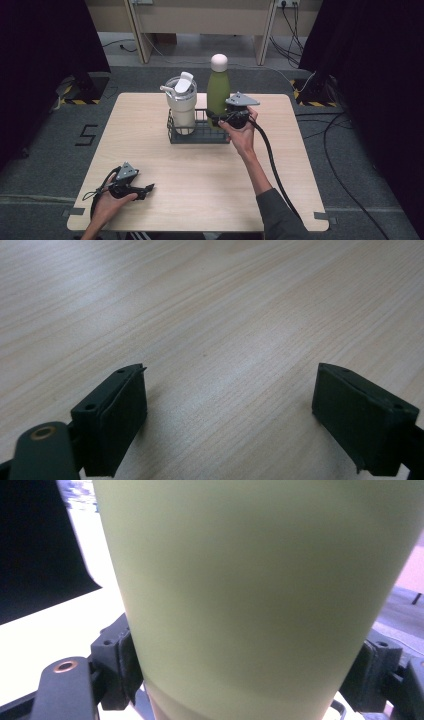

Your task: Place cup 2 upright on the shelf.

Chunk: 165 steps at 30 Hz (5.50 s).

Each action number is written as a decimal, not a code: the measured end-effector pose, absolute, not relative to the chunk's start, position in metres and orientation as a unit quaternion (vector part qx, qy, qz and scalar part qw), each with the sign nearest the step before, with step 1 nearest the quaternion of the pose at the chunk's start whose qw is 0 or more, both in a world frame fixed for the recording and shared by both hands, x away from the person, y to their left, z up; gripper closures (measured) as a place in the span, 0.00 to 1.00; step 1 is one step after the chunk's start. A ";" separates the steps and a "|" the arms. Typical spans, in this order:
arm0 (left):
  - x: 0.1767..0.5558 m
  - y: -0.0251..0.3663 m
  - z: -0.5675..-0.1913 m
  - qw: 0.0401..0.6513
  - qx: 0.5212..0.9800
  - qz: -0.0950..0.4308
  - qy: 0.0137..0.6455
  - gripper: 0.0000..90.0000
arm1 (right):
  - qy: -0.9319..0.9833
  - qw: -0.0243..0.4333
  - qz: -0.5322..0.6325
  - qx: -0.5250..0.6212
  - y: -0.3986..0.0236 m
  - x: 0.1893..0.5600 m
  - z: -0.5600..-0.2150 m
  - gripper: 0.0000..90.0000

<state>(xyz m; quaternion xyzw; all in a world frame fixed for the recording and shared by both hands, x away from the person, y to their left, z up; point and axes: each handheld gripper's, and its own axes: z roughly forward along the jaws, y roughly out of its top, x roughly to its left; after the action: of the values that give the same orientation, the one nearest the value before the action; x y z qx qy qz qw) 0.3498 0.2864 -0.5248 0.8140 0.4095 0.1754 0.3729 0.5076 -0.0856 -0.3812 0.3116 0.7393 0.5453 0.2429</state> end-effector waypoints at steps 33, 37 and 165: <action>0.350 0.286 -0.525 0.373 0.814 0.175 0.409 0.15 | 0.732 0.252 0.535 0.340 -0.072 0.543 -0.397 0.23; 0.350 0.286 -0.525 0.373 0.814 0.175 0.409 0.15 | 0.733 0.249 0.534 0.339 -0.067 0.545 -0.401 0.23; 0.350 0.286 -0.525 0.373 0.814 0.177 0.409 0.15 | 0.738 0.284 0.530 0.306 -0.108 0.462 -0.407 0.17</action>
<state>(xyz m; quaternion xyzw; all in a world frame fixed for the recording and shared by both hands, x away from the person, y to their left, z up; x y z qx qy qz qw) 0.3501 0.2860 -0.5249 0.8137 0.4092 0.1770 0.3730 0.4615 -0.1076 -0.4068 0.3060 0.7385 0.5297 0.2835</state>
